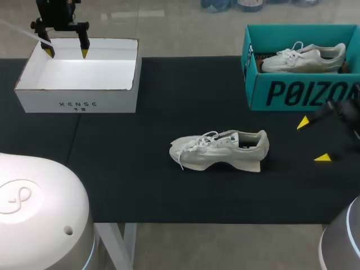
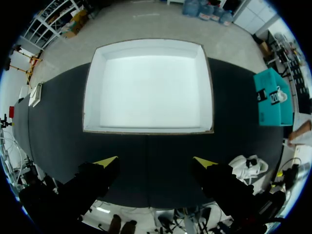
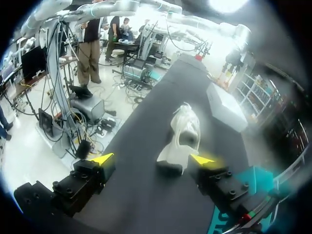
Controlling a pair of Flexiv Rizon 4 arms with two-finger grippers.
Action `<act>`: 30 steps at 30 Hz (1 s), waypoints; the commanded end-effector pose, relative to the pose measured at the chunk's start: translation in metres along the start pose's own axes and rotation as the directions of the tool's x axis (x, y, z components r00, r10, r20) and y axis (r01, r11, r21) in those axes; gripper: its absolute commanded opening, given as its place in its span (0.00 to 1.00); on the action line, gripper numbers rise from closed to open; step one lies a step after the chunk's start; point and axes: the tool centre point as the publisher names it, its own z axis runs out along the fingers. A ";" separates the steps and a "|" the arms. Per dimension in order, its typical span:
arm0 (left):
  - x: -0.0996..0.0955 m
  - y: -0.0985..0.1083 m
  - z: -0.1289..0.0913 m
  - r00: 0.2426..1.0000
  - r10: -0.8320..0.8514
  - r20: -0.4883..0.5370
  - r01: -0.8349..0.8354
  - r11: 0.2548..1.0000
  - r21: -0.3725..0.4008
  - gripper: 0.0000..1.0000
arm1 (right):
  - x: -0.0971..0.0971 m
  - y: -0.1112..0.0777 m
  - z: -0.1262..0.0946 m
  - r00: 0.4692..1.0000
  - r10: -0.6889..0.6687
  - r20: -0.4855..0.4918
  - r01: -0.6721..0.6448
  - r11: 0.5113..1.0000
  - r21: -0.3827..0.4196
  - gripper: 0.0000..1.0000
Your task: Take the shoe out of the shoebox, open the shoe tongue, remove and reinsert the insole, then place the shoe into the shoebox
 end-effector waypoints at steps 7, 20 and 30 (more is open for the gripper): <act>0.000 0.000 0.000 1.000 0.000 0.000 0.000 1.000 0.000 1.00 | 0.005 -0.023 -0.015 0.996 -0.089 -0.009 0.088 0.994 -0.059 1.00; 0.000 0.000 0.000 1.000 0.000 0.000 0.000 1.000 0.000 1.00 | 0.010 -0.065 -0.022 0.997 -0.071 0.005 0.071 0.994 -0.083 1.00; 0.000 0.000 0.000 1.000 0.000 0.000 0.000 1.000 0.000 1.00 | 0.002 -0.074 -0.019 0.998 0.055 0.031 -0.050 0.989 -0.137 1.00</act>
